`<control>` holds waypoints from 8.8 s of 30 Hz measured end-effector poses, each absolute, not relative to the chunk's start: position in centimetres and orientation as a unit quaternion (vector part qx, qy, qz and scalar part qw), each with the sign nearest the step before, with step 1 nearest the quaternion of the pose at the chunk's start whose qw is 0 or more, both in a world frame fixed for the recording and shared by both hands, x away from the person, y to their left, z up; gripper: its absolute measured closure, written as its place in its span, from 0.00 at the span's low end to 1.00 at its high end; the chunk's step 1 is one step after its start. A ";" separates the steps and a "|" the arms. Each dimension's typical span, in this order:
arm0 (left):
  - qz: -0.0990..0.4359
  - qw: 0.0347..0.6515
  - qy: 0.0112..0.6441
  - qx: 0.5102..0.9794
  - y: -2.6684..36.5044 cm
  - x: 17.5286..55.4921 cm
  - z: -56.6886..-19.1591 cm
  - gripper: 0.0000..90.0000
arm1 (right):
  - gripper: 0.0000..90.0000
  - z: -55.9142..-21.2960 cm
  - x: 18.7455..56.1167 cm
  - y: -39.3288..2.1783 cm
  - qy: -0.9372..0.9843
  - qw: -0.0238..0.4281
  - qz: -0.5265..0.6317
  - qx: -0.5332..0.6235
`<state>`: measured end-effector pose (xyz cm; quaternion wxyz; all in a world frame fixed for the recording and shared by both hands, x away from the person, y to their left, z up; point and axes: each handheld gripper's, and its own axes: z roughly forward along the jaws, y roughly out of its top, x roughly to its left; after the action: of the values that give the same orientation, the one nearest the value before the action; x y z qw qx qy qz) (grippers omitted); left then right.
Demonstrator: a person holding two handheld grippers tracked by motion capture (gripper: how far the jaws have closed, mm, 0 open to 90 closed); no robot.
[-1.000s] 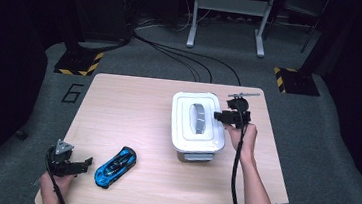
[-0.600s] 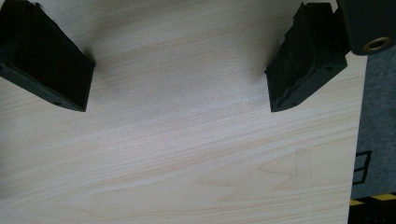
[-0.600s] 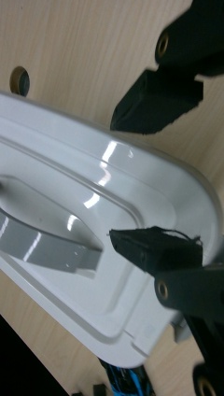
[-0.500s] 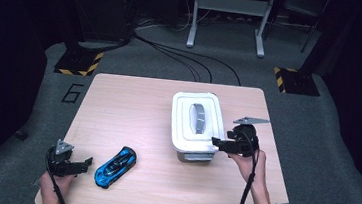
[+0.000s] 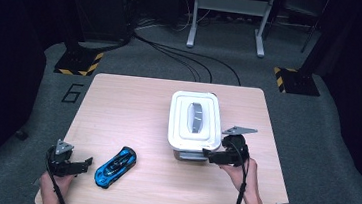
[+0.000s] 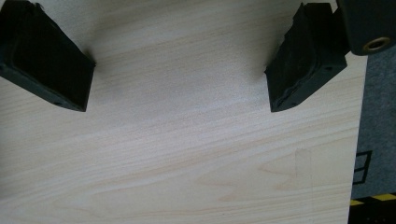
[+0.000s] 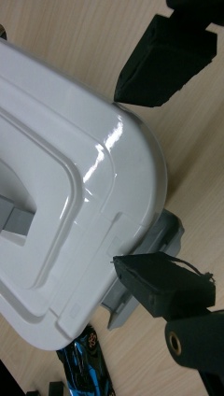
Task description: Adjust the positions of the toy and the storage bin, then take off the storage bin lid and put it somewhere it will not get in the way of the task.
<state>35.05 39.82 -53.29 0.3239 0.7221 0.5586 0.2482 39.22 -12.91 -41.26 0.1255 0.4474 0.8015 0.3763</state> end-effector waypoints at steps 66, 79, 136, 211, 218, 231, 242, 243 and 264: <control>0.246 0.324 0.558 0.723 39.9 35.1 -53.3 0.08 | 0.01 -51.1 38.5 -21.0 0.748 0.200 0.348 0.529; 0.233 0.324 0.548 0.735 40.2 35.6 -53.1 0.09 | 0.01 -52.9 38.4 -22.8 0.744 0.228 0.319 0.541; 0.226 0.360 0.361 0.830 12.8 48.7 -36.8 0.27 | 0.01 -52.9 38.5 -22.9 0.739 0.228 0.319 0.547; 0.355 0.348 0.412 0.764 18.8 51.0 -29.1 0.74 | 0.03 -52.9 38.5 -23.0 0.737 0.233 0.318 0.549; 0.367 0.337 0.434 0.750 21.8 51.3 -28.9 0.74 | 0.03 -52.9 38.5 -23.0 0.736 0.232 0.319 0.550; 0.377 0.317 0.481 0.725 27.3 52.2 -29.5 0.74 | 0.03 -52.9 38.5 -23.0 0.738 0.232 0.317 0.548; 0.361 0.293 0.510 0.723 30.8 53.4 -32.0 0.74 | 0.03 -52.9 38.5 -23.0 0.738 0.232 0.318 0.549; 0.359 0.288 0.512 0.725 31.2 53.4 -32.3 0.74 | 0.03 -52.9 38.5 -23.0 0.738 0.232 0.318 0.548; 0.304 0.258 0.579 0.711 34.7 54.8 -40.9 0.74 | 0.03 -52.9 38.5 -23.0 0.739 0.233 0.317 0.548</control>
<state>54.80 34.73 -40.88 0.2578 0.7112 0.5788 0.3045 38.48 -22.98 -52.92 0.2326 0.5478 0.7386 0.3166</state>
